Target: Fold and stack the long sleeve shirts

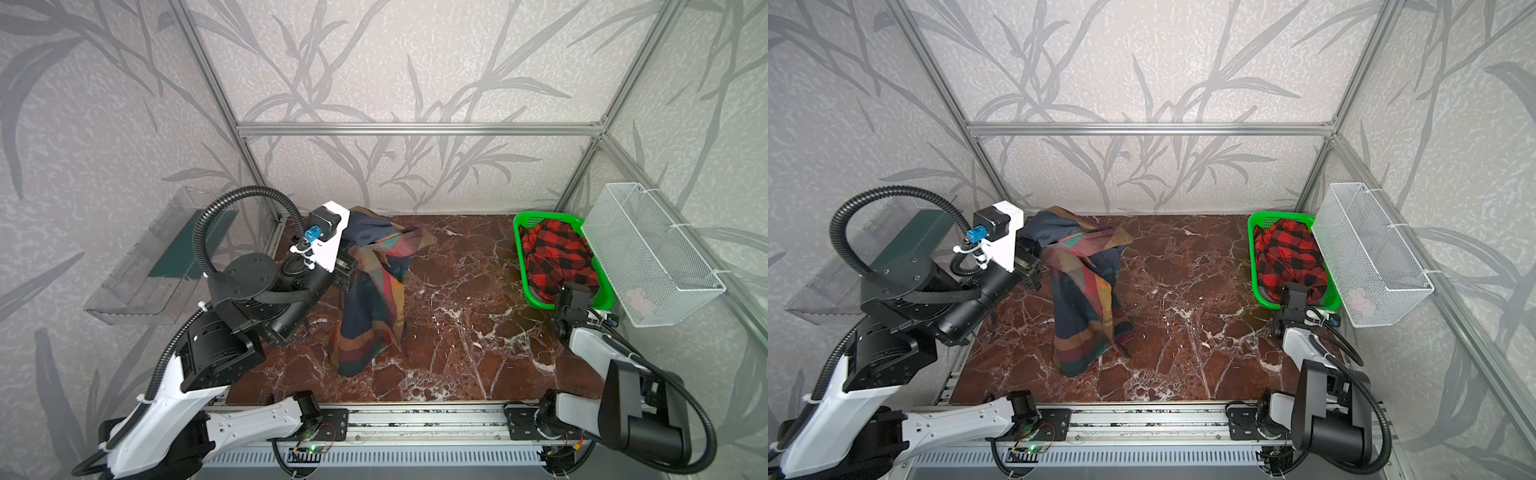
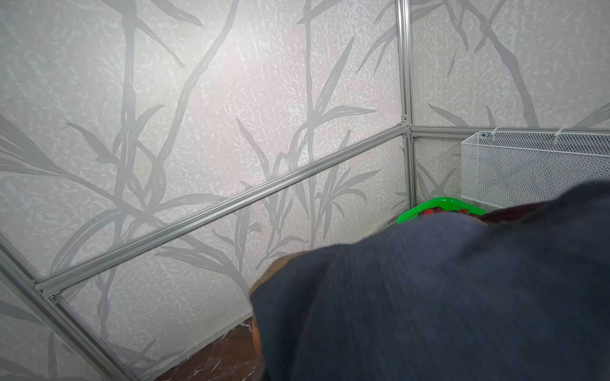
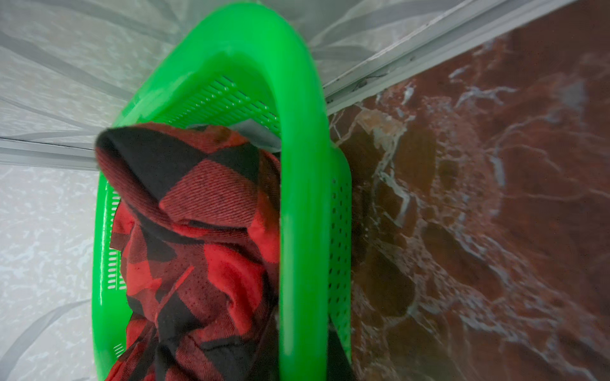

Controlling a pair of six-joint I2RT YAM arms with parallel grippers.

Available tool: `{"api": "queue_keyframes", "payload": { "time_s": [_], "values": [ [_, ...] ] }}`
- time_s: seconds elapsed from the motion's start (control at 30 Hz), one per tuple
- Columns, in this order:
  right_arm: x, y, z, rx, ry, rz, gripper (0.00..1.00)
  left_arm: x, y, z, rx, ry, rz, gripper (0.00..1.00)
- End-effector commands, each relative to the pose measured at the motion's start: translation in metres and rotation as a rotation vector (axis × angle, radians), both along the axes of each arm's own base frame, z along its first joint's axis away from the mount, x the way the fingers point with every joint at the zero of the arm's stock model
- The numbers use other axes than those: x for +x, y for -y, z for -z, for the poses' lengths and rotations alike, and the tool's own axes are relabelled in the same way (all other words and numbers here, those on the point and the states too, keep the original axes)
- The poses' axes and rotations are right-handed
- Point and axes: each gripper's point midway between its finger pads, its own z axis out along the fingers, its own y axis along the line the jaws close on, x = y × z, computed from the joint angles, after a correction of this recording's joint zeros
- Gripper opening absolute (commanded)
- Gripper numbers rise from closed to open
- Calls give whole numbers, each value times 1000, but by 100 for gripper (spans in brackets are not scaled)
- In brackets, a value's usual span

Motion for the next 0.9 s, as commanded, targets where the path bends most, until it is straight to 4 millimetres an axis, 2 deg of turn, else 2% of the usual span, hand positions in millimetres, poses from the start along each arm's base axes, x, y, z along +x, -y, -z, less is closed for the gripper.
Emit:
{"api": "queue_keyframes", "payload": {
  "time_s": [0.0, 0.3, 0.43, 0.63, 0.87],
  "values": [
    [0, -9, 29, 24, -152, -109, 0, -1, -2, -8, -30, 6, 2, 0],
    [25, -2, 27, 22, -176, -123, 0, 5, 6, -5, -6, 1, -6, 0],
    [35, 8, 23, 10, -184, -83, 0, 7, 11, -1, 8, -9, 0, 0],
    [50, 15, 18, -7, -180, -71, 0, 9, 10, 0, 16, -8, -10, 0],
    [50, 19, 34, 55, -166, -14, 0, 10, 13, 0, 25, -14, -8, 0]
  ]
}}
